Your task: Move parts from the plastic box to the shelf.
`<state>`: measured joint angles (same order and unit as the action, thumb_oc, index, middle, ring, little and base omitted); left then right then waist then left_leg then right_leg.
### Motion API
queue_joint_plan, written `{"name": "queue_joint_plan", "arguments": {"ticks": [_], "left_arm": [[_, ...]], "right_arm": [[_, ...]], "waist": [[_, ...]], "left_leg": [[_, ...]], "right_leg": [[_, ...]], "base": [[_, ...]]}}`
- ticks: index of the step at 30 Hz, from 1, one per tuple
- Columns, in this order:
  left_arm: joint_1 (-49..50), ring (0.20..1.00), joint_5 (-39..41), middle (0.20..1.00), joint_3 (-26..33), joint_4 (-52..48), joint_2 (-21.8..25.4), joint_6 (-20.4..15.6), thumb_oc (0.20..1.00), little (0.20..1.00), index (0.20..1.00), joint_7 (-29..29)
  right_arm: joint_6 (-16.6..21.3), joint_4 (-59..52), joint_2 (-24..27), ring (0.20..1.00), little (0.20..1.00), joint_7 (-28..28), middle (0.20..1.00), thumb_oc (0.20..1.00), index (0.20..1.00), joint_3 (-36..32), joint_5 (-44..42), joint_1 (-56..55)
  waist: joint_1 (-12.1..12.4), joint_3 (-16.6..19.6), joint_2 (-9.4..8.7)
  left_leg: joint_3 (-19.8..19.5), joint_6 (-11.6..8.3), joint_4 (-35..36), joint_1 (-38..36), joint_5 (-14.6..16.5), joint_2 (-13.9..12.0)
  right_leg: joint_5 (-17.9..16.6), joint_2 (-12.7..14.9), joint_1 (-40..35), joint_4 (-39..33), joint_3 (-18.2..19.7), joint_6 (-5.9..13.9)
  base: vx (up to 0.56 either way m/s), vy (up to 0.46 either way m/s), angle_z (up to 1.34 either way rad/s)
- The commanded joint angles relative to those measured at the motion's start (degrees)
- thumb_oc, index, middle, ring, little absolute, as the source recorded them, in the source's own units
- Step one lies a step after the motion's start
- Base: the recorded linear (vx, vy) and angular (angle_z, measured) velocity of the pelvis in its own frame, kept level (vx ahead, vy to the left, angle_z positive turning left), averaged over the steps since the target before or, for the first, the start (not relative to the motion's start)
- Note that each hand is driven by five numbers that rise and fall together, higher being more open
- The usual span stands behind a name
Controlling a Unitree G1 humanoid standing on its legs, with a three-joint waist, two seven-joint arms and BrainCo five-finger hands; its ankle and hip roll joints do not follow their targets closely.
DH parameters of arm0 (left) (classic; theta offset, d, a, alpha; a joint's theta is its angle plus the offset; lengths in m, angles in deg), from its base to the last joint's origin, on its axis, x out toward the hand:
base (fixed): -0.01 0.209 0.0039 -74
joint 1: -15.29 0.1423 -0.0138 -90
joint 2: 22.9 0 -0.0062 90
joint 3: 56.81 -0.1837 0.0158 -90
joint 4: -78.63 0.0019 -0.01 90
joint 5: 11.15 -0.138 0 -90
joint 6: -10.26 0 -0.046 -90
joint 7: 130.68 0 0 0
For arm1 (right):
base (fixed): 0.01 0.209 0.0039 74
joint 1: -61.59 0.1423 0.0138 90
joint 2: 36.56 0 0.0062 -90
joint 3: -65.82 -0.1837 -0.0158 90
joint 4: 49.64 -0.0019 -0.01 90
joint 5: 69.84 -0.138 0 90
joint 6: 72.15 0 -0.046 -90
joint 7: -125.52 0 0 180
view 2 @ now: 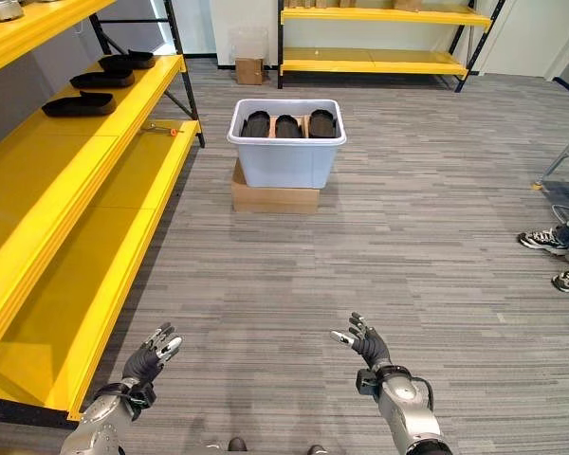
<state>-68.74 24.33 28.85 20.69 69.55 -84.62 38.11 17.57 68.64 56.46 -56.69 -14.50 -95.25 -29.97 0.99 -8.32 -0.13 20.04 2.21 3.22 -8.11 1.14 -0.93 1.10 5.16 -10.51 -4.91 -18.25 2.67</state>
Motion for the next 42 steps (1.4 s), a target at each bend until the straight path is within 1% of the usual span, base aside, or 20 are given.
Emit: {"name": "queue_joint_plan", "arguments": {"ticks": [1,2,3,5,6,10,12,15,17,19,22,23,25,30,34,36,37,39,41,42], "left_arm": [[-1.75,1.000,1.61,1.000,0.51,-0.85,0.26,-1.25,1.000,1.000,1.000,-1.87],[-1.81,1.000,2.22,1.000,0.54,-0.95,0.25,-1.15,1.000,1.000,1.000,-2.23],[-1.87,1.000,2.73,1.000,0.59,-1.07,0.27,-1.30,1.000,1.000,1.000,-3.19],[-1.88,1.000,2.15,1.000,0.38,-1.77,0.49,-1.14,1.000,1.000,1.000,-4.40],[-1.85,1.000,2.11,1.000,0.07,-1.79,0.56,-0.84,1.000,1.000,1.000,-3.51],[-2.11,1.000,2.87,1.000,0.30,-0.75,0.45,-0.69,1.000,1.000,1.000,-1.62],[-2.02,1.000,4.38,1.000,0.85,-0.67,0.13,-0.87,1.000,1.000,1.000,-0.86],[-1.91,1.000,6.53,1.000,1.57,-1.53,-0.29,-0.78,1.000,1.000,1.000,-1.08],[-2.26,1.000,6.53,1.000,1.62,-1.75,-0.50,-0.31,1.000,1.000,1.000,-1.06],[-2.55,1.000,5.72,1.000,1.61,-1.95,-0.69,0.10,1.000,1.000,1.000,-0.68],[-2.71,1.000,4.44,1.000,1.06,-1.93,-0.41,-0.81,1.000,1.000,1.000,-0.46],[-2.78,1.000,4.80,1.000,0.90,-2.18,-0.33,-0.46,1.000,1.000,1.000,-0.39],[-2.79,1.000,4.79,1.000,0.73,-2.31,-0.41,-0.15,1.000,1.000,1.000,-0.15],[-2.96,1.000,3.36,1.000,0.41,-1.46,-0.58,-0.67,1.000,1.000,1.000,0.49],[-3.22,1.000,2.13,1.000,0.14,-2.16,-0.06,-1.96,1.000,1.000,1.000,-1.79],[-3.49,1.000,1.35,1.000,-0.45,-3.67,0.62,-1.35,1.000,1.000,1.000,-3.94],[-3.60,1.000,1.32,1.000,-0.67,-3.79,0.80,-1.12,1.000,1.000,1.000,-4.56],[-4.17,1.000,1.61,1.000,-1.27,-3.70,1.12,-0.34,1.000,1.000,1.000,-4.70],[-4.87,1.000,0.69,1.000,-2.28,-2.99,1.58,-0.02,1.000,1.000,1.000,-4.41],[-5.22,1.000,0.01,1.000,-2.60,-2.54,1.78,0.65,1.000,1.000,1.000,-4.90]], "right_arm": [[2.74,-1.40,1.07,1.000,1.000,-0.62,1.000,1.000,1.000,0.00,4.01,2.78],[3.01,-1.42,1.31,1.000,1.000,-0.63,1.000,1.000,1.000,0.11,5.73,2.83],[2.88,-1.72,1.62,1.000,1.000,-0.86,1.000,1.000,1.000,0.41,5.45,2.81],[2.01,-2.31,1.79,1.000,1.000,-1.13,1.000,1.000,1.000,0.74,2.45,2.90],[0.87,-2.38,1.40,1.000,1.000,-3.02,1.000,1.000,1.000,0.48,-2.02,2.71],[2.52,-1.90,0.84,1.000,1.000,-3.02,1.000,1.000,1.000,0.30,-0.16,2.98],[2.46,-2.26,0.92,1.000,1.000,-2.47,1.000,1.000,1.000,0.12,1.98,2.96],[2.14,-2.69,1.12,1.000,1.000,-2.02,1.000,1.000,1.000,0.12,1.46,2.99],[2.40,-2.16,1.09,1.000,1.000,-1.81,1.000,1.000,1.000,0.12,1.66,3.07],[1.46,-2.46,1.02,1.000,1.000,-2.03,1.000,1.000,1.000,0.14,0.40,3.10],[1.21,-2.69,0.60,1.000,1.000,-3.14,1.000,1.000,1.000,-0.12,-2.32,2.99],[1.29,-2.96,0.43,1.000,1.000,-2.99,1.000,1.000,1.000,-0.20,-2.39,2.85],[1.12,-3.35,0.25,1.000,1.000,-1.82,1.000,1.000,1.000,-0.11,-2.15,2.89],[0.79,-2.72,0.27,1.000,1.000,-1.76,1.000,1.000,1.000,-0.63,-0.29,2.40],[0.66,-2.72,1.16,1.000,1.000,-2.16,1.000,1.000,1.000,-1.26,0.82,1.99],[2.69,-2.72,1.63,1.000,1.000,-1.19,1.000,1.000,1.000,-1.70,4.69,1.57],[3.09,-2.78,1.84,1.000,1.000,-0.48,1.000,1.000,1.000,-1.65,5.70,1.60],[3.01,-2.96,2.51,1.000,1.000,0.46,1.000,1.000,1.000,-1.60,5.11,2.05],[2.84,-3.17,2.67,1.000,1.000,1.80,1.000,1.000,1.000,-1.51,3.92,2.78],[2.96,-3.43,2.56,1.000,1.000,2.17,1.000,1.000,1.000,-1.66,3.61,3.12]], "waist": [[0.97,1.53,-0.59],[0.98,1.52,-0.61],[1.01,1.43,-0.67],[1.05,1.25,-0.78],[1.02,1.12,-0.81],[1.26,1.22,-0.82],[1.44,1.23,-0.89],[1.76,0.95,-1.04],[1.92,0.87,-1.17],[1.95,0.79,-1.21],[1.88,0.68,-1.24],[1.85,0.65,-1.22],[1.81,0.59,-1.18],[1.80,0.98,-1.42],[1.49,0.74,-1.48],[1.20,0.45,-1.53],[1.14,0.33,-1.56],[0.77,-0.09,-1.62],[0.31,-0.78,-1.65],[0.28,-1.38,-1.49]], "left_leg": [[-0.06,-4.87,-3.05,0.64,1.01,-5.14],[-0.06,-4.87,-3.08,0.68,1.01,-5.14],[-0.06,-4.85,-3.08,0.72,0.98,-5.14],[0.03,-4.82,-2.98,0.82,0.84,-5.20],[0.14,-4.76,-2.81,0.66,0.75,-5.19],[-0.01,-4.64,-2.41,0.34,0.71,-4.96],[-0.25,-4.54,-2.51,0.40,0.85,-4.83],[-0.41,-4.34,-3.08,0.61,1.05,-4.83],[-0.57,-4.28,-3.50,0.75,1.19,-4.82],[-0.70,-4.22,-3.55,0.72,1.23,-4.78],[-0.67,-4.14,-3.65,0.59,1.31,-4.77],[-0.64,-4.11,-3.76,0.61,1.36,-4.75],[-0.55,-4.14,-3.88,0.58,1.36,-4.78],[-0.40,-4.00,-3.62,0.23,1.61,-4.27],[-0.46,-3.72,-4.31,0.42,1.88,-4.09],[-0.45,-2.85,-4.73,0.84,2.13,-3.61],[-0.37,-2.56,-4.87,1.02,2.23,-3.45],[-0.13,-1.50,-4.96,1.39,2.49,-2.62],[0.23,0.11,-4.78,1.57,2.96,-1.36],[0.47,1.04,-4.86,1.67,3.26,-0.86]], "right_leg": [[-1.92,5.24,2.28,2.39,-0.96,4.57],[-1.94,5.28,2.33,2.44,-0.95,4.60],[-2.00,5.33,2.40,2.49,-0.98,4.65],[-1.98,5.36,2.58,2.69,-1.06,4.65],[-2.02,5.38,2.56,2.77,-1.09,4.70],[-2.01,5.50,2.38,2.81,-1.41,4.87],[-1.97,5.59,2.40,2.91,-1.45,4.90],[-1.60,5.60,2.33,3.51,-1.46,4.70],[-1.46,5.62,2.23,3.73,-1.43,4.67],[-1.43,5.60,2.19,3.83,-1.39,4.65],[-1.31,5.61,2.22,4.16,-1.39,4.64],[-1.26,5.63,2.24,4.24,-1.36,4.64],[-1.14,5.57,2.12,4.23,-1.34,4.59],[-1.66,5.64,2.00,3.74,-1.52,4.85],[-1.30,5.79,2.33,4.81,-0.93,4.83],[0.01,6.00,3.15,7.93,-0.21,4.89],[0.43,6.01,3.53,9.09,-0.10,4.91],[0.78,6.01,5.41,13.85,0.28,5.27],[-0.33,6.67,10.09,23.40,0.32,6.58],[-1.81,8.32,13.73,30.55,-0.25,7.62]], "base": [[0.00,0.000,0.00],[0.00,0.000,0.00],[0.00,0.000,0.00],[0.00,0.000,0.00],[0.00,0.000,0.00],[0.00,0.000,0.00],[0.00,0.000,0.00],[0.00,0.000,0.00],[0.00,0.000,0.00],[0.00,0.000,0.00],[0.01,0.009,0.05],[0.00,0.013,0.05],[0.00,0.030,0.04],[0.00,0.036,0.01],[0.01,0.136,0.01],[-0.01,0.217,0.05],[-0.03,0.158,0.09],[-0.04,0.202,0.08],[-0.03,0.227,0.06],[-0.02,0.193,0.07]]}}
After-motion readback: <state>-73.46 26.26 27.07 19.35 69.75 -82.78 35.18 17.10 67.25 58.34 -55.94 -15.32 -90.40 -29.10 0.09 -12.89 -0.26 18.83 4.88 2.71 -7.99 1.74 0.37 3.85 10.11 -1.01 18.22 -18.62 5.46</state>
